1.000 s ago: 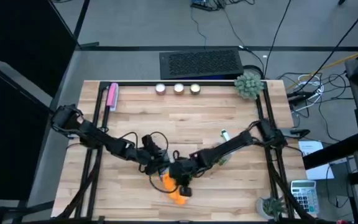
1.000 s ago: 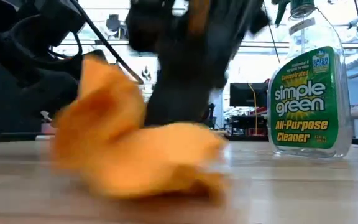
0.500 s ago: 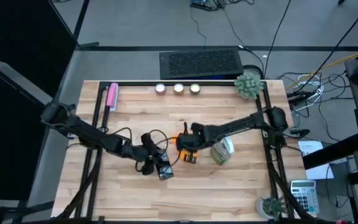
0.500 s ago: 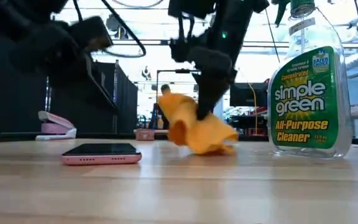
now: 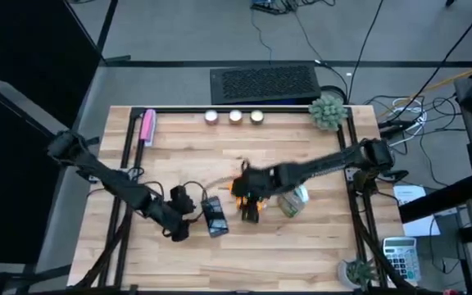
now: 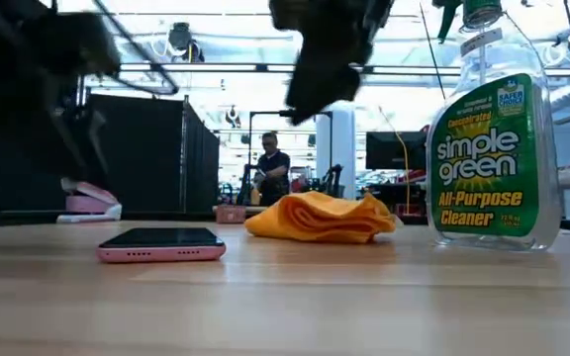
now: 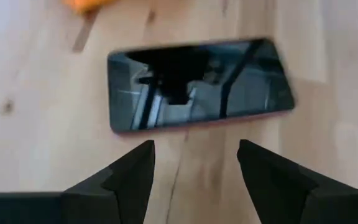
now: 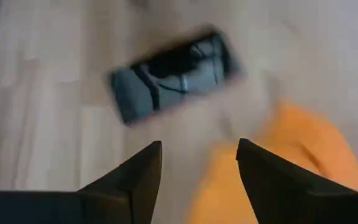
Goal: Apply microfiber cloth
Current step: Adjust the pink cellphone
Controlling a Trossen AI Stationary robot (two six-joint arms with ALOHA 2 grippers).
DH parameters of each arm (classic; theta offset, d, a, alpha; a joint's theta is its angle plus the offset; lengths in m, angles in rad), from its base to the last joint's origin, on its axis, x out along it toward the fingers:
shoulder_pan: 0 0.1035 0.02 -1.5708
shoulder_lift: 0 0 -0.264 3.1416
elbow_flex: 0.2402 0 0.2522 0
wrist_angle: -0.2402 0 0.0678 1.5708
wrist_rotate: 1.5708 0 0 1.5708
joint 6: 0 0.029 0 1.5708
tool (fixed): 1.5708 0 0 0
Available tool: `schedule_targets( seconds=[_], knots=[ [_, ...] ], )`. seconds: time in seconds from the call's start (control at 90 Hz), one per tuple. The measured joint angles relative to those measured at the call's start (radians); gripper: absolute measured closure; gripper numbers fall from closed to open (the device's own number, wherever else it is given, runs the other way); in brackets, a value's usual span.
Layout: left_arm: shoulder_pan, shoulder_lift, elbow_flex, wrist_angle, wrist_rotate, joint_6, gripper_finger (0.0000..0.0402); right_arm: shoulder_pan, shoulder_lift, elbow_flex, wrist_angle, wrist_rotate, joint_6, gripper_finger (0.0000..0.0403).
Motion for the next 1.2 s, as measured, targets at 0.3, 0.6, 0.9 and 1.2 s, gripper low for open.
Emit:
schedule_targets(
  seconds=[0.3, 0.6, 0.9, 1.2],
  knots=[
    [0.004, 0.166, 0.002, 0.099, -0.044, 0.058, 0.0187, 0.034, 0.218, -0.015, 0.119, 0.038, -0.094, 0.0259],
    [0.026, 0.176, 0.003, 0.102, -0.054, 0.077, 0.0187, 0.029, 0.273, -0.012, 0.275, 0.034, -0.027, 0.0278],
    [0.064, 0.176, 0.003, 0.104, -0.059, 0.105, 0.0187, 0.029, 0.279, -0.013, 0.331, 0.034, 0.030, 0.0278],
    [0.075, 0.176, 0.003, 0.099, -0.060, 0.112, 0.0187, 0.029, 0.294, -0.013, 0.367, 0.029, 0.051, 0.0278]
  ],
)
